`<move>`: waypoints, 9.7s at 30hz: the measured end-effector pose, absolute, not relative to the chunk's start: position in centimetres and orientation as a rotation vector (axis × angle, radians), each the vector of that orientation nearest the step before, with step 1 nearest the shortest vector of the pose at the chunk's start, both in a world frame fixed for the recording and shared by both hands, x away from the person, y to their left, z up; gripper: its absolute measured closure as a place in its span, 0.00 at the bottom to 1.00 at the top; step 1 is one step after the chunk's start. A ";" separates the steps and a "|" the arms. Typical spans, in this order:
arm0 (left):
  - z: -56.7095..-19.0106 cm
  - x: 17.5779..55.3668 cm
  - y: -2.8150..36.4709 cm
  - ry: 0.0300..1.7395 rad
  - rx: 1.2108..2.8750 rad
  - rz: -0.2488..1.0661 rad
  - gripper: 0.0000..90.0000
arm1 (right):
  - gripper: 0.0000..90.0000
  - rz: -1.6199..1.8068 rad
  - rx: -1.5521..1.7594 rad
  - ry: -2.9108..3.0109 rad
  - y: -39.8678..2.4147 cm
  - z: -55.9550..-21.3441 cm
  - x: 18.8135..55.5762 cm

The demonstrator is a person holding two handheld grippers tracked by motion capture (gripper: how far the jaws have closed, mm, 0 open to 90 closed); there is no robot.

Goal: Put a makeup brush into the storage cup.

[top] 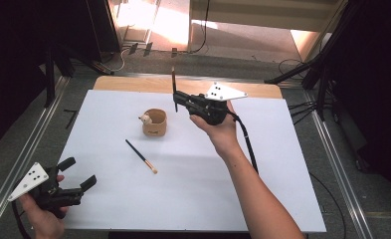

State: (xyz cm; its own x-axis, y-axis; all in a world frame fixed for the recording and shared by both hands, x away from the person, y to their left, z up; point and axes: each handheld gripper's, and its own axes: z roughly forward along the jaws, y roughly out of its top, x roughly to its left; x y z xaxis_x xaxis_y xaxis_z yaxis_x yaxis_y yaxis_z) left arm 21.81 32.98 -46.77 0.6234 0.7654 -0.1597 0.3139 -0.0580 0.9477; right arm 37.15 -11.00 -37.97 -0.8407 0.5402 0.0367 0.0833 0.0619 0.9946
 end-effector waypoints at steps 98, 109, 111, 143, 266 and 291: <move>-46.8 21.8 33.6 0.913 1.614 0.468 0.00 | 0.95 1.755 0.864 2.103 -4.4 -47.1 41.9; -46.8 21.8 33.5 0.909 1.612 0.466 0.00 | 0.95 1.727 0.874 2.130 -4.5 -47.6 41.8; -46.8 21.8 33.5 0.909 1.614 0.466 0.00 | 0.95 1.718 0.868 2.139 -4.5 -47.7 41.8; -46.9 22.0 33.1 0.904 1.625 0.459 0.00 | 0.07 1.760 0.901 2.186 -7.3 -45.3 40.5; -43.1 26.3 26.7 0.643 1.942 0.318 0.00 | 0.00 1.698 1.042 1.900 -30.4 -48.4 24.3; -42.5 29.8 24.5 0.486 2.185 0.285 0.00 | 0.00 1.665 1.044 1.925 -30.7 -48.8 23.7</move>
